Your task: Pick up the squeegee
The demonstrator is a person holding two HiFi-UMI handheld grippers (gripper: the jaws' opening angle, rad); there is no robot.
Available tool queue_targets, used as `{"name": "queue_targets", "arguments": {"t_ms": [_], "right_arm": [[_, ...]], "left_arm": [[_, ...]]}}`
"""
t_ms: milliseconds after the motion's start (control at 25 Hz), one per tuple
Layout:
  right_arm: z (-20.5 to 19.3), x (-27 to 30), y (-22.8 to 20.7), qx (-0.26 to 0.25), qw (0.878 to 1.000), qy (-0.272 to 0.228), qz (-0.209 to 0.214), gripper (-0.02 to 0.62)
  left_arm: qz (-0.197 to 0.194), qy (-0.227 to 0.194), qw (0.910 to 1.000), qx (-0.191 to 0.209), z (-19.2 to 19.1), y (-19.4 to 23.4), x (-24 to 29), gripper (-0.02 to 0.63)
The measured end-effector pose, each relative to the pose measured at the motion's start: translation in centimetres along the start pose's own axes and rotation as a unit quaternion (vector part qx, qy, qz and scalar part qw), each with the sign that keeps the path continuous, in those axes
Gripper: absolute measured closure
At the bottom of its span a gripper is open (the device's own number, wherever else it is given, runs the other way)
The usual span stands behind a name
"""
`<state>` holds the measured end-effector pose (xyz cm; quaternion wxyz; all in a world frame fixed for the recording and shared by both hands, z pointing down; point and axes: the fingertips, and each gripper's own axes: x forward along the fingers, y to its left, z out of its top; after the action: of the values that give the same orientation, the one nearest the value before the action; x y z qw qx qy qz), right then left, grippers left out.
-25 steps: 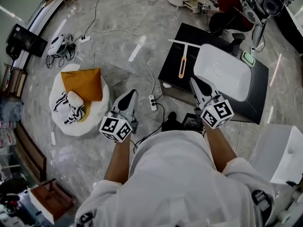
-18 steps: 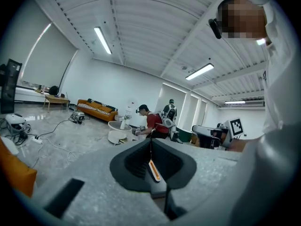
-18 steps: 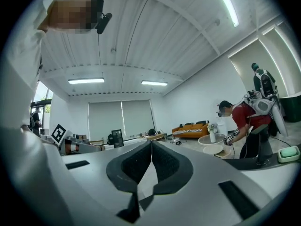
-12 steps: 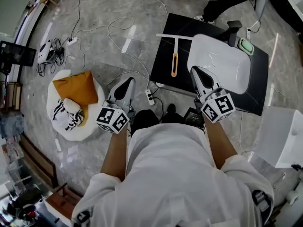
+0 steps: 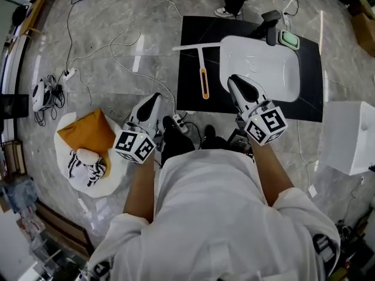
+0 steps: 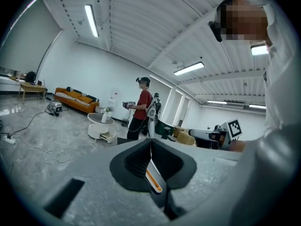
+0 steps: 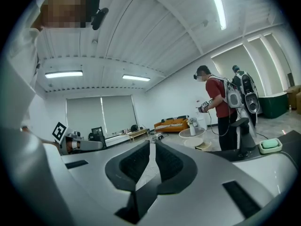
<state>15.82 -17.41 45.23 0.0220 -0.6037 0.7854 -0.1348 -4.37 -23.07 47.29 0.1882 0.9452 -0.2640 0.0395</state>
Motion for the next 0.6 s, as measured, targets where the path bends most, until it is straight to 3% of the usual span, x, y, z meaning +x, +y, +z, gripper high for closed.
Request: {"name": "queue_targets", "arguments": {"t_ms": [400, 600], "right_arm": [[-2.8, 5.3, -0.5, 0.025, 0.995, 0.078, -0.062, 0.568], [-4.3, 9.9, -0.5, 0.031, 0.989, 0.123, -0.077, 0.524]], "left_arm": [[-0.101, 0.022, 0.9945, -0.02, 0.1, 4.0, 4.7, 0.589], [-0.121, 0.039, 0.9909, -0.044, -1.2, 7.3, 6.4, 0.589]]}}
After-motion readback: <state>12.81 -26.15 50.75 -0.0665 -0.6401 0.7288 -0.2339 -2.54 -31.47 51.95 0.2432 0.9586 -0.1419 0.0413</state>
